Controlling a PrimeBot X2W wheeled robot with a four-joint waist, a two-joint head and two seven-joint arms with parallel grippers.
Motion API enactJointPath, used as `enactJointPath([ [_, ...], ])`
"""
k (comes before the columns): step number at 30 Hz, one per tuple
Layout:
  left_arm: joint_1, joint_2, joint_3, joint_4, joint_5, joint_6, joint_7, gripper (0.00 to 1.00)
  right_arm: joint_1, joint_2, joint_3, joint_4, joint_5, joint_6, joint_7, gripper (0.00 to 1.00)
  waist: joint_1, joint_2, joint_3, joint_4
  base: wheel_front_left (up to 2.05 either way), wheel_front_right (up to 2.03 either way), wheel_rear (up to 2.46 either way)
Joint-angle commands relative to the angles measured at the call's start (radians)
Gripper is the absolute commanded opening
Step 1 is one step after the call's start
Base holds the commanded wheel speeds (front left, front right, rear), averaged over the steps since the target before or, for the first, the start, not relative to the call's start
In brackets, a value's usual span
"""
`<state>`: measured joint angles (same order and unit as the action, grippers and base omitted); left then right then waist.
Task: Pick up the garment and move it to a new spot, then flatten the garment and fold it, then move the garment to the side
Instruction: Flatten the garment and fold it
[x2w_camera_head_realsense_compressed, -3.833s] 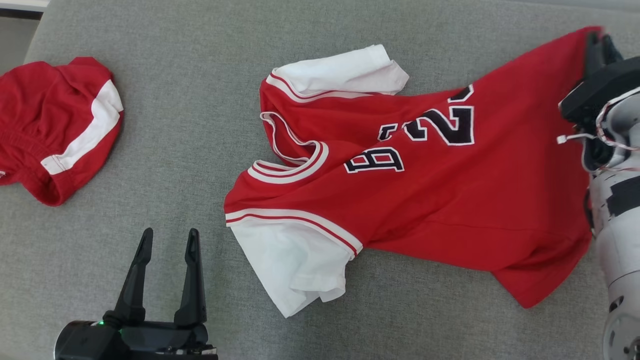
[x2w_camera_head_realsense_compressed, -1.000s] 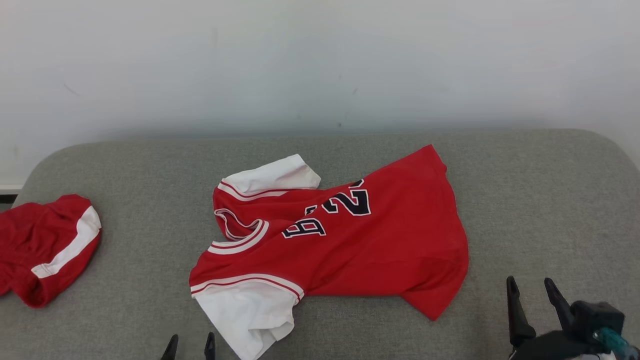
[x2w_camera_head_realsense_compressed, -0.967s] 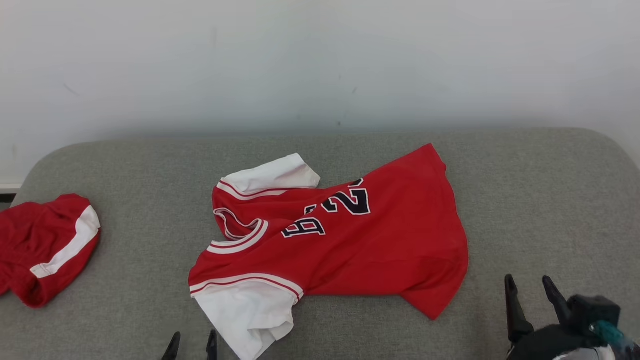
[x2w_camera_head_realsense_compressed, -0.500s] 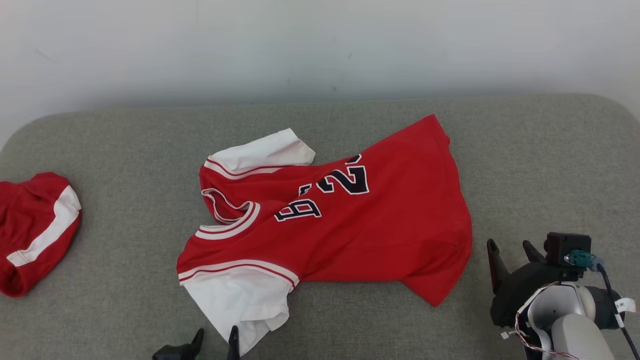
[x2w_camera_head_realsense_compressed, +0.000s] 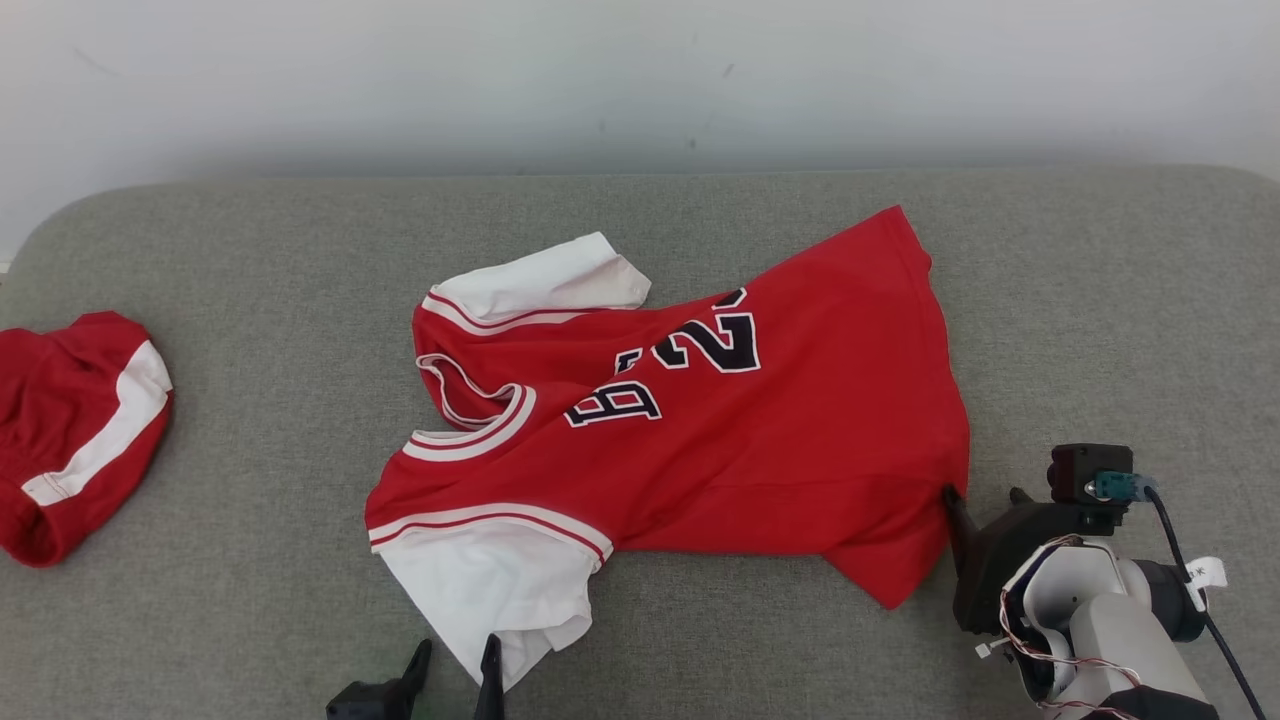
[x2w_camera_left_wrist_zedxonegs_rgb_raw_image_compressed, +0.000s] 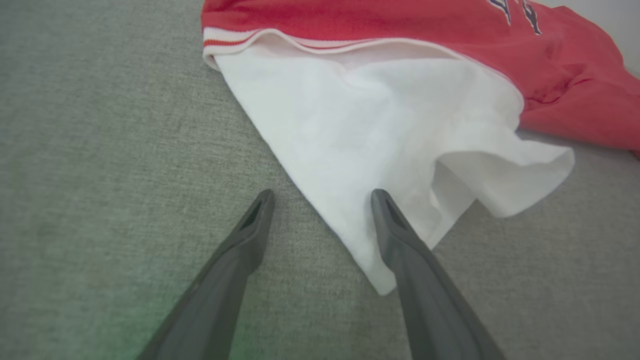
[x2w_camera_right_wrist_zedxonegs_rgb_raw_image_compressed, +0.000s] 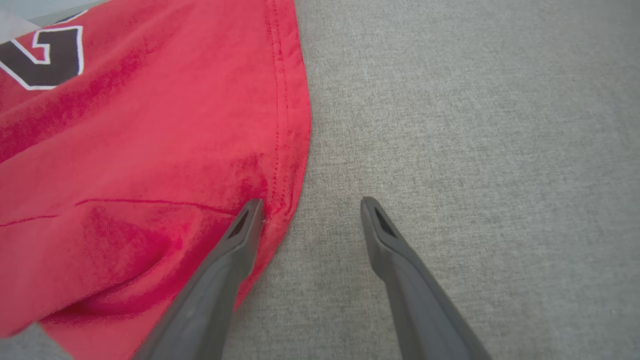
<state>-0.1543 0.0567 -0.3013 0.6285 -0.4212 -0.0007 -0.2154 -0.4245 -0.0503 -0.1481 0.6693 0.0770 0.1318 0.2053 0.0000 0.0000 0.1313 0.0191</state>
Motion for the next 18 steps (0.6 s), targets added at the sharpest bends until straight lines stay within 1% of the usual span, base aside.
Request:
enactJointPath([
  [1,0.005,-0.012,-0.025,0.023,-0.005,-0.006,0.015,1.00,-0.014,0.000,-0.004,0.019,-0.012,-0.002,0.004,1.00,0.0000,0.0000,0.001,0.001,0.00,0.00,0.00],
  [4,-0.002,-0.013,-0.040,0.033,-0.010,-0.001,0.014,1.00,-0.041,0.000,0.005,0.069,-0.023,-0.002,0.041,1.00,0.0000,0.0000,0.003,0.005,0.00,0.00,0.00],
  [9,-0.017,-0.009,-0.047,0.059,-0.004,0.003,0.015,1.00,-0.058,0.002,0.029,0.131,-0.031,-0.002,0.073,1.00,0.0000,0.0000,0.003,0.007,0.00,0.00,0.00],
  [13,-0.021,-0.009,-0.053,0.084,-0.019,-0.009,0.046,1.00,-0.050,0.004,0.044,0.181,-0.020,-0.002,0.117,1.00,0.0000,0.0000,-0.001,0.010,0.00,0.00,0.00],
  [14,-0.021,-0.010,-0.056,0.089,-0.027,-0.018,0.057,1.00,-0.047,0.006,0.050,0.192,-0.013,0.000,0.126,0.93,0.0000,0.0000,-0.002,0.011,0.00,0.00,0.00],
  [15,-0.020,-0.010,-0.060,0.094,-0.033,-0.020,0.068,0.76,-0.045,0.007,0.053,0.199,-0.010,0.000,0.131,0.80,0.0000,0.0000,-0.003,0.011,0.00,0.00,0.00],
  [16,-0.019,-0.013,-0.066,0.101,-0.040,-0.028,0.079,0.22,-0.043,0.007,0.057,0.207,-0.008,0.000,0.133,0.33,0.0000,0.0000,-0.004,0.012,0.00,0.00,0.00],
  [17,-0.018,-0.014,-0.069,0.103,-0.043,-0.029,0.085,0.00,-0.043,0.006,0.059,0.209,-0.007,0.000,0.134,0.07,0.0000,0.0000,-0.006,0.011,0.00,0.00,0.00],
  [18,-0.016,-0.014,-0.072,0.107,-0.043,-0.029,0.087,0.00,-0.044,0.006,0.063,0.210,-0.006,0.000,0.133,0.00,0.0000,0.0000,-0.007,0.010,0.00,0.00,0.00],
])
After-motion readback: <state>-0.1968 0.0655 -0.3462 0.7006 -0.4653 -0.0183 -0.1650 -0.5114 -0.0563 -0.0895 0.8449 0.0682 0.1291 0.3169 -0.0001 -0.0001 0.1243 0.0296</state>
